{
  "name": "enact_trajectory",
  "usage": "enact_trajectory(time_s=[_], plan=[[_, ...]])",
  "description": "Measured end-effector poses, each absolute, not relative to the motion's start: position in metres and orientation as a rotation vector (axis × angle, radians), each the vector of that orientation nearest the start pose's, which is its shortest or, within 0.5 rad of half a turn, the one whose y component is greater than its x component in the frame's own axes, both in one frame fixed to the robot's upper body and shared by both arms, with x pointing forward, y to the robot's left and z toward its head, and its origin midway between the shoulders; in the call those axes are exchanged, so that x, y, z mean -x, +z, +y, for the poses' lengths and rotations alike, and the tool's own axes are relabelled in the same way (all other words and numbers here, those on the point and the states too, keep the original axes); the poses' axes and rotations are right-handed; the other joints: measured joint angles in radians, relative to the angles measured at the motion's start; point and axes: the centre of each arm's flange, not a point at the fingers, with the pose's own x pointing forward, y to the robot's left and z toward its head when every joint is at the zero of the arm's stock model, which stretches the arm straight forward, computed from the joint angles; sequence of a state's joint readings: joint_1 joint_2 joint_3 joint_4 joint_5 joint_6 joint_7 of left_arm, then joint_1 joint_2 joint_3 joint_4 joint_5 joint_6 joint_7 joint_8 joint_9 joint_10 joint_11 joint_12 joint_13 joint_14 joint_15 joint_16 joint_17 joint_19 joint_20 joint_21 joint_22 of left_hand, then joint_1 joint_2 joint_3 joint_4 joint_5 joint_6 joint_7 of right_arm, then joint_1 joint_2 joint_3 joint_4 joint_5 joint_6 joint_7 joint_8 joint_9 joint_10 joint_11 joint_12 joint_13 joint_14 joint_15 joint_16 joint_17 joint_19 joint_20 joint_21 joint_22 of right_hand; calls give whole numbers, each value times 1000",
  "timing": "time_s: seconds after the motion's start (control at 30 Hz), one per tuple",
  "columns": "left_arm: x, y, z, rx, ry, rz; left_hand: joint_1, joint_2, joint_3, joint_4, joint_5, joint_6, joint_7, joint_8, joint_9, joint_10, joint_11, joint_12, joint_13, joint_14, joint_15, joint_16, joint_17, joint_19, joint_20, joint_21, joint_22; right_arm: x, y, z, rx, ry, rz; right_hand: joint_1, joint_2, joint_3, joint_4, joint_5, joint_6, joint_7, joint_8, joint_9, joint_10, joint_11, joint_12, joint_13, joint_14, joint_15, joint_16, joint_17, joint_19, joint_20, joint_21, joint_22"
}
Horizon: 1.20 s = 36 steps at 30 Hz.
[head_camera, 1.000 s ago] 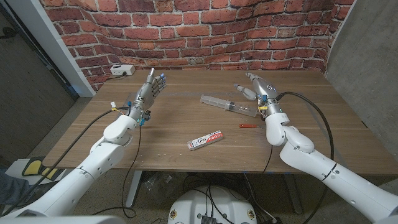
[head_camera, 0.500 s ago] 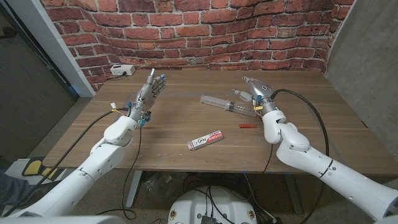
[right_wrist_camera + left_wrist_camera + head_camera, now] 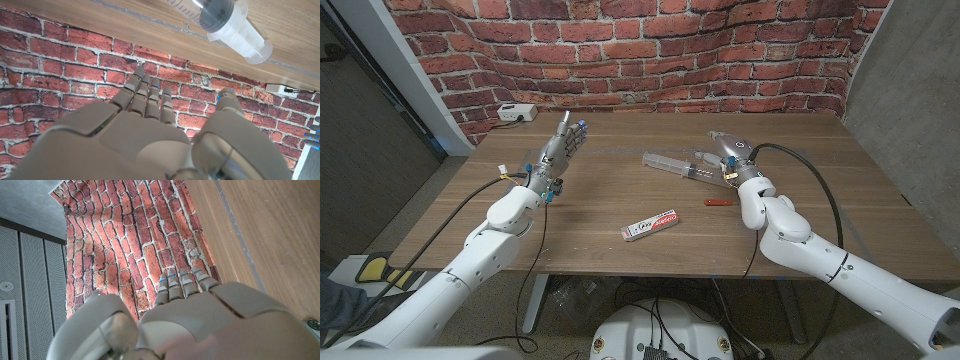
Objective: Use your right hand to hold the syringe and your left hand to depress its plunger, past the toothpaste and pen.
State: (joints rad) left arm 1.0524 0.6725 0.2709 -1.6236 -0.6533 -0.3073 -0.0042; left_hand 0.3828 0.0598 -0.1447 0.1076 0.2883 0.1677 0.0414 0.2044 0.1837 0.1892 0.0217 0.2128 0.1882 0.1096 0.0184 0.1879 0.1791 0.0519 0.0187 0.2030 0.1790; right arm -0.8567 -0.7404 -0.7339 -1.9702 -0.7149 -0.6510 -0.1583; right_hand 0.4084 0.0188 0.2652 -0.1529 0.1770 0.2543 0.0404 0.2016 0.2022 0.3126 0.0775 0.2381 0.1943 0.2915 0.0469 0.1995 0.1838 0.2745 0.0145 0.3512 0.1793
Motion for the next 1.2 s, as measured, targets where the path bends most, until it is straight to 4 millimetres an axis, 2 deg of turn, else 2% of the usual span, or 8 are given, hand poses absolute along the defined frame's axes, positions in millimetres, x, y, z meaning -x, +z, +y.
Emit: enact_trajectory(time_s=[0.13,0.53,0.63,1.2], plan=[[-578,-15,306,-51,-253,-687,0,0,0,0,-4,-23,2,-9,0,-14,7,-7,0,-16,5,-8,0,-22,-3,-7,0,-570,-14,-183,1415,-281,-538,5,-5,0,0,0,1,1,2,0,0,0,0,0,-5,5,-4,0,0,0,-3,0],[-582,-15,306,-54,-251,-672,0,0,-3,-3,-4,-23,2,-9,0,-14,7,-7,0,-15,5,-8,0,-22,-3,-7,0,-584,-20,-178,1442,-221,-474,9,-9,0,0,0,-4,6,2,0,-4,-3,0,4,-27,19,-11,0,-9,2,-15,0],[-583,-15,306,-53,-253,-669,0,0,-3,-3,-4,-23,2,-9,0,-14,7,-7,0,-15,5,-8,0,-22,-3,-7,0,-586,-21,-177,1450,-208,-463,9,-9,0,0,0,-10,12,2,0,-8,1,0,4,-32,14,-11,0,-9,2,-15,0],[-588,-15,307,-60,-260,-652,0,0,-10,-1,-7,-23,2,-9,0,-14,7,-7,0,-15,5,-8,0,-27,3,-7,0,-598,-33,-174,1487,-181,-399,50,-16,18,-18,0,-30,6,-2,0,-28,-1,-7,4,-47,10,-11,0,-15,7,-23,0]])
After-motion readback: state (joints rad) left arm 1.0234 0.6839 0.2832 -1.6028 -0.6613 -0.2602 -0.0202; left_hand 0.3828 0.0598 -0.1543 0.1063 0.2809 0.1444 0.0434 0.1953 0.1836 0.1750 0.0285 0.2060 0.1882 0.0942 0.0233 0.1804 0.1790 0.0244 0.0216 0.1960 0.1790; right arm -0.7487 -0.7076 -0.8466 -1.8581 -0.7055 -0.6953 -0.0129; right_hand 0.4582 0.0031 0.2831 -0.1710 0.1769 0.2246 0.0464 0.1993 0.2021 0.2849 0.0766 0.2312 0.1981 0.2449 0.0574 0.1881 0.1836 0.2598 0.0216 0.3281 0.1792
